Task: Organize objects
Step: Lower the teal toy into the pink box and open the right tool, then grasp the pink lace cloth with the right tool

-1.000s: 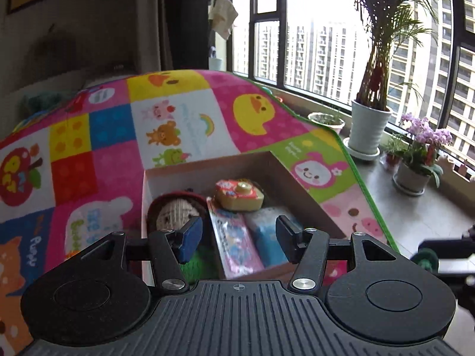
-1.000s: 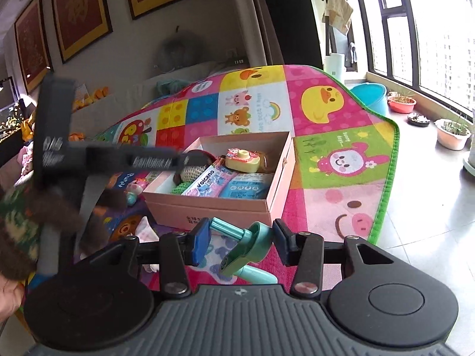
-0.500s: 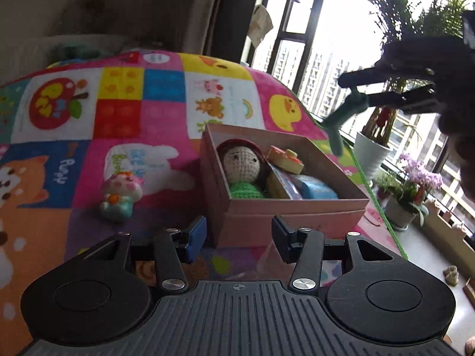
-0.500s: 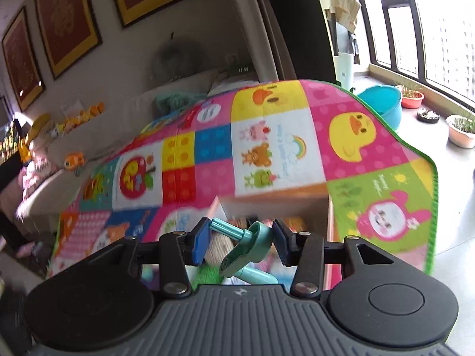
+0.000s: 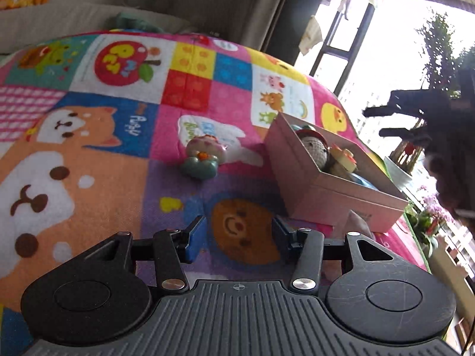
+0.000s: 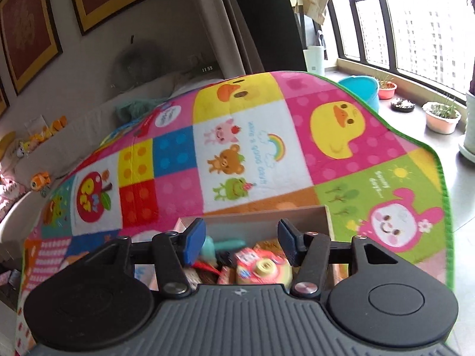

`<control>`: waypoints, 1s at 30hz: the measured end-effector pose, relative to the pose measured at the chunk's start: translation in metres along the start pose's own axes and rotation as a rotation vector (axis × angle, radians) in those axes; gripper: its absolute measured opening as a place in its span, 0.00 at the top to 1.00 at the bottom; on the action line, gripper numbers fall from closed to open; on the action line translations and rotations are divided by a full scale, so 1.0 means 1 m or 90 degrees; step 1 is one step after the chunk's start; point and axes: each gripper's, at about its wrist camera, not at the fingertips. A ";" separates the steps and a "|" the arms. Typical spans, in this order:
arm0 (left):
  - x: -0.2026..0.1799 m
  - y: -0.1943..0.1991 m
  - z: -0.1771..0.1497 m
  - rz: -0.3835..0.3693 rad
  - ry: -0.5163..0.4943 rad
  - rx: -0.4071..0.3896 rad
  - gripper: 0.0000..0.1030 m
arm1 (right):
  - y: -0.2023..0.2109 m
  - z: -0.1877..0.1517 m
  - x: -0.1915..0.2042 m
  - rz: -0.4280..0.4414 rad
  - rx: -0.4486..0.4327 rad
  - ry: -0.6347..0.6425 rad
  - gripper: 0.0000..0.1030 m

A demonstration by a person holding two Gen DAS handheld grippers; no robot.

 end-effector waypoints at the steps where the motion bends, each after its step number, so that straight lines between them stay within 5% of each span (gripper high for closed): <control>1: -0.001 -0.002 -0.001 -0.002 0.002 0.004 0.49 | 0.007 -0.006 -0.001 -0.002 0.000 0.011 0.44; 8: -0.010 -0.014 -0.006 0.004 -0.008 0.024 0.49 | 0.055 -0.064 0.016 0.003 0.021 0.117 0.30; 17: -0.025 -0.011 -0.009 0.058 -0.043 0.024 0.49 | 0.054 -0.137 0.073 0.168 0.106 0.170 0.27; 18: -0.027 -0.010 -0.009 0.065 -0.046 0.023 0.49 | 0.051 -0.143 0.078 0.178 0.108 0.170 0.29; 21: -0.031 -0.009 -0.005 0.081 -0.061 0.016 0.49 | 0.039 -0.153 0.093 0.208 0.127 0.185 0.65; 30: -0.048 -0.024 0.005 0.118 -0.094 0.019 0.49 | 0.068 -0.172 0.057 0.191 0.123 0.168 0.73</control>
Point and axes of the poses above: each gripper's, at about its wrist camera, not at the fingertips, and y roughly against the way its jaws point, x to its left, z to its top, and after that the axes turned 10 degrees about y, right-handed
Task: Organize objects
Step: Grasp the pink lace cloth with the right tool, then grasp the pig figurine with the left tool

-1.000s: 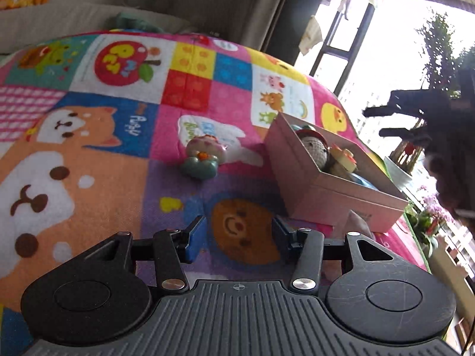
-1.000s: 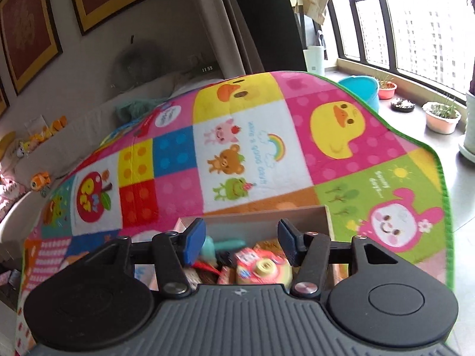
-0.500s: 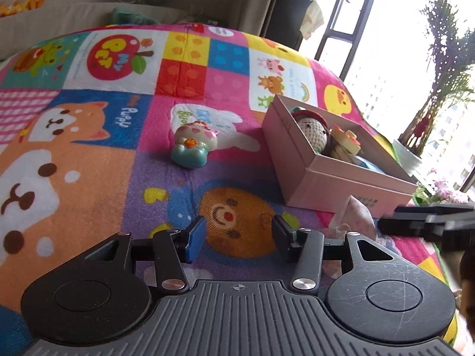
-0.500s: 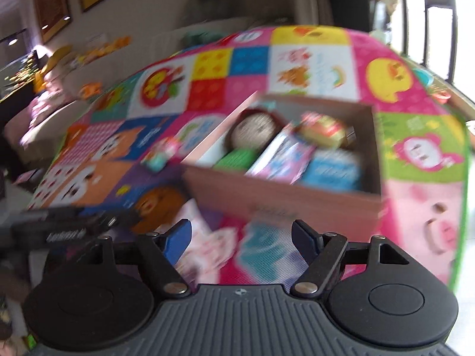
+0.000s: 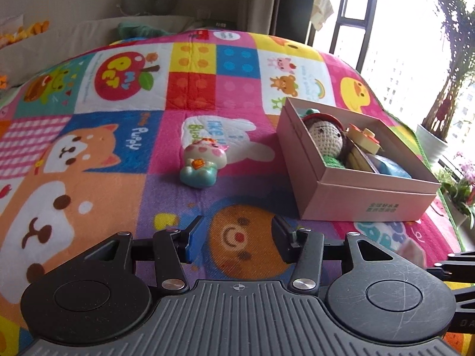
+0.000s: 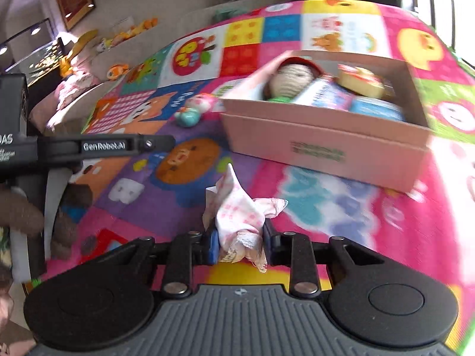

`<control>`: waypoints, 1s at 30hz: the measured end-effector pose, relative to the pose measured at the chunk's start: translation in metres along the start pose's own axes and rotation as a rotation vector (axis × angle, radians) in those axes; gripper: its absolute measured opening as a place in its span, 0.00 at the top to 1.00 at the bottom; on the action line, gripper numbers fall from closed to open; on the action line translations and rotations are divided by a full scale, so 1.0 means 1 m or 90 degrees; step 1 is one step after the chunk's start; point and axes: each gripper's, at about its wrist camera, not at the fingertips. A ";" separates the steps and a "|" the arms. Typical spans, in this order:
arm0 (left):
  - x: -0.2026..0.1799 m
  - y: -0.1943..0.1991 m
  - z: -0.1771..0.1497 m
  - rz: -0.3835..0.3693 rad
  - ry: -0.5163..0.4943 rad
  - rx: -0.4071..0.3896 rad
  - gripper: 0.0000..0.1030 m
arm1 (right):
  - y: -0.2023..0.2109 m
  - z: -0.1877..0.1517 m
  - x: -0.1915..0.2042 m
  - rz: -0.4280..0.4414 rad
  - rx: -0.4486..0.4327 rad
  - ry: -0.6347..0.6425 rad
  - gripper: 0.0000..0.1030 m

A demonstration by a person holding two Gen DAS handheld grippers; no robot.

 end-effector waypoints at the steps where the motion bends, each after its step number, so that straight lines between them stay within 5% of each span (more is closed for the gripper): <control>1: -0.003 -0.001 0.000 -0.001 -0.005 0.002 0.49 | 0.005 -0.005 -0.005 -0.013 -0.003 -0.005 0.73; 5: -0.014 -0.008 0.000 -0.002 -0.022 0.004 0.49 | 0.024 -0.022 -0.016 -0.075 -0.026 -0.013 0.65; 7: -0.014 -0.011 0.005 0.004 -0.025 -0.012 0.48 | 0.027 -0.029 -0.020 -0.096 -0.038 -0.026 0.33; 13: 0.005 -0.033 0.045 0.069 -0.022 -0.077 0.48 | 0.030 -0.039 -0.013 -0.146 -0.076 -0.008 0.15; 23: 0.012 -0.100 0.063 0.069 0.019 0.032 0.49 | 0.030 -0.038 -0.031 -0.135 -0.073 -0.079 0.07; 30: 0.002 -0.074 0.037 0.030 -0.008 0.054 0.55 | 0.028 -0.037 -0.032 -0.131 -0.069 -0.087 0.03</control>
Point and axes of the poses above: each gripper's, at about its wrist camera, not at the fingertips, and y roughly against the way its jaws point, x to its left, z to its top, and after that the axes turned 10 degrees about y, right-handed
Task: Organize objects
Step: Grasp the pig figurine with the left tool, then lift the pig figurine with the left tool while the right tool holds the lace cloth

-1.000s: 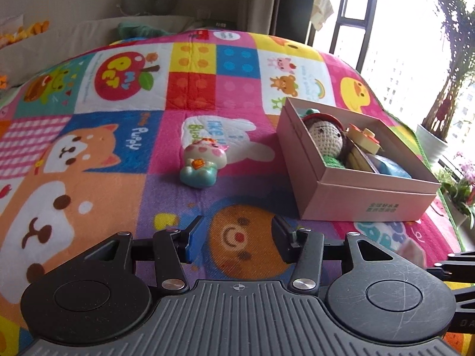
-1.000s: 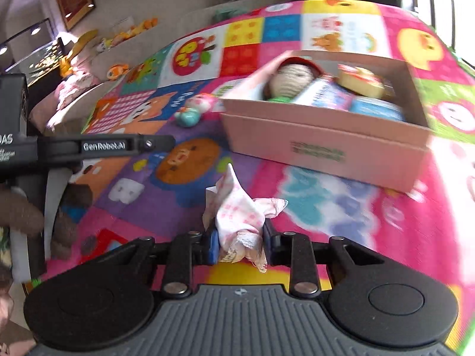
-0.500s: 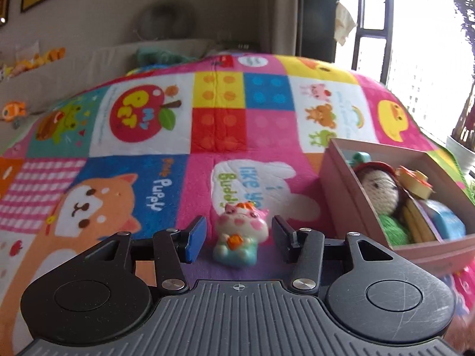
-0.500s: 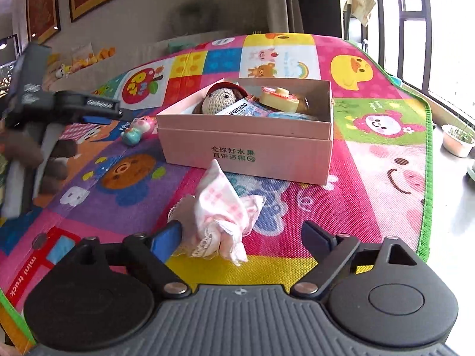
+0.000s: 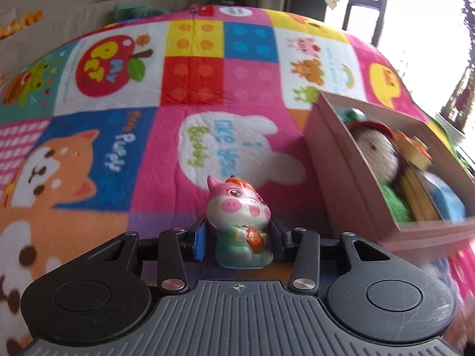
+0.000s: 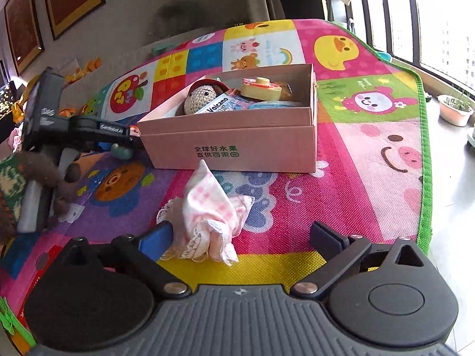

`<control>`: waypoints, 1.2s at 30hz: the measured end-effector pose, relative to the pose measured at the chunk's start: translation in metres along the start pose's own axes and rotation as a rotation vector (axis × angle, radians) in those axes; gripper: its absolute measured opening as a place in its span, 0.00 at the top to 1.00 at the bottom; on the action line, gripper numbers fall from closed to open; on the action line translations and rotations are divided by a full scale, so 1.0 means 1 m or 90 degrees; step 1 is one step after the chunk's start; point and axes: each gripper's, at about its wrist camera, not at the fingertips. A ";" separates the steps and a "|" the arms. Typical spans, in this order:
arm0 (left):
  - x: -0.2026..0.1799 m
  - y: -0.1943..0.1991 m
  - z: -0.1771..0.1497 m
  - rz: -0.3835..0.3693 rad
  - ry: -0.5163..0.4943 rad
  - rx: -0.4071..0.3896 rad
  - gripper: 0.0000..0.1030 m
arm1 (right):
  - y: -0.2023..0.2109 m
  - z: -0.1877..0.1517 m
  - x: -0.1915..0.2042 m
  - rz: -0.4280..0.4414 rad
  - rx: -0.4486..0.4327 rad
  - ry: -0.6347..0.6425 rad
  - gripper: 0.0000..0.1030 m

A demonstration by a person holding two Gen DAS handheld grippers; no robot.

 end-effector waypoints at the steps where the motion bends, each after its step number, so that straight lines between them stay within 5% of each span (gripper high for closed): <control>1: -0.003 0.008 -0.009 -0.002 -0.013 0.001 0.55 | 0.000 0.000 0.001 0.000 0.001 0.001 0.03; 11: -0.020 0.094 -0.103 -0.093 -0.021 -0.007 0.55 | -0.004 0.002 0.007 -0.016 0.016 0.020 0.00; 23: -0.025 0.094 -0.116 -0.096 -0.041 -0.047 0.55 | 0.022 0.011 0.032 -0.055 0.001 0.085 0.00; 29: -0.025 0.094 -0.117 -0.097 -0.042 -0.050 0.55 | 0.014 0.007 0.034 -0.076 0.077 0.171 0.05; 36: -0.024 0.095 -0.117 -0.101 -0.036 -0.049 0.55 | 0.031 -0.005 0.015 -0.240 0.082 0.253 0.05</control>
Point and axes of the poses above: each gripper's, at about its wrist camera, not at the fingertips, and y roughly against the way its jaws point, x to its left, z to its top, and after that the axes turned 10 degrees about y, right-handed
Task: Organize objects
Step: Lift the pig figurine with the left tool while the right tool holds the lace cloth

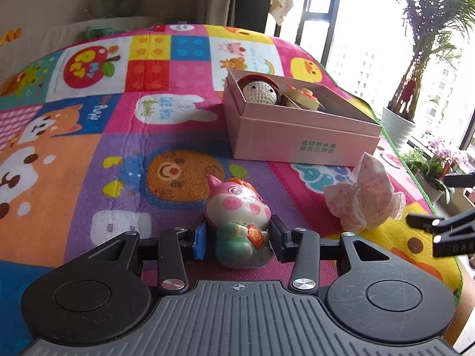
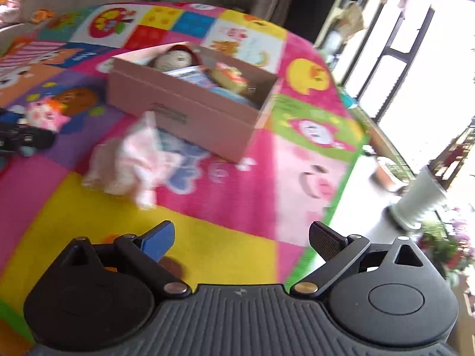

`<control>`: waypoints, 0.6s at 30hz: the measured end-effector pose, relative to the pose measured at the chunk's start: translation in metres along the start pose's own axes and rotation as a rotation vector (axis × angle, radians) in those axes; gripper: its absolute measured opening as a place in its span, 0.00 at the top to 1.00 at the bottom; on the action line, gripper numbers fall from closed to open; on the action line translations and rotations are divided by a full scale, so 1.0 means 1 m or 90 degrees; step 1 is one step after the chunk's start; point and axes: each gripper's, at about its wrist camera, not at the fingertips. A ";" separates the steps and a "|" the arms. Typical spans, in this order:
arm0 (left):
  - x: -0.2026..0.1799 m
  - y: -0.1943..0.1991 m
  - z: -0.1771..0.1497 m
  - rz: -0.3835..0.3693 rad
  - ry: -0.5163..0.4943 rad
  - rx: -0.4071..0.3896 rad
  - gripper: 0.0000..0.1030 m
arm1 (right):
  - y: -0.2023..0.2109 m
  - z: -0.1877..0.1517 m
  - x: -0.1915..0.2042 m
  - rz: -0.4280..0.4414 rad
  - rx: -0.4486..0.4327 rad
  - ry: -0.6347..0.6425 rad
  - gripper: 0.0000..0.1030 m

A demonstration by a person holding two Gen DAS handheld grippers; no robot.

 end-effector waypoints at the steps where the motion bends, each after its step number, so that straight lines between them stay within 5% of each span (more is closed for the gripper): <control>1: 0.000 0.000 0.000 -0.001 0.002 0.000 0.55 | 0.001 -0.001 -0.005 -0.008 -0.001 -0.008 0.05; 5: 0.000 0.000 0.000 -0.001 0.004 0.000 0.55 | 0.020 0.004 -0.016 0.064 -0.039 -0.066 0.05; 11: 0.001 0.001 0.000 -0.002 0.005 0.000 0.55 | 0.019 0.026 0.028 0.138 -0.077 -0.015 0.05; 14: 0.001 0.001 0.000 -0.004 0.007 0.000 0.55 | 0.004 0.027 0.037 0.123 -0.054 0.006 0.05; 18: 0.002 0.001 0.000 -0.004 0.008 -0.001 0.55 | -0.006 0.014 0.020 0.021 -0.031 0.033 0.05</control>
Point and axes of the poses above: each gripper's, at about its wrist camera, not at the fingertips, and y roughly against the way its jaws point, x to its left, z to its top, and after that the axes turned 10 degrees about y, right-handed
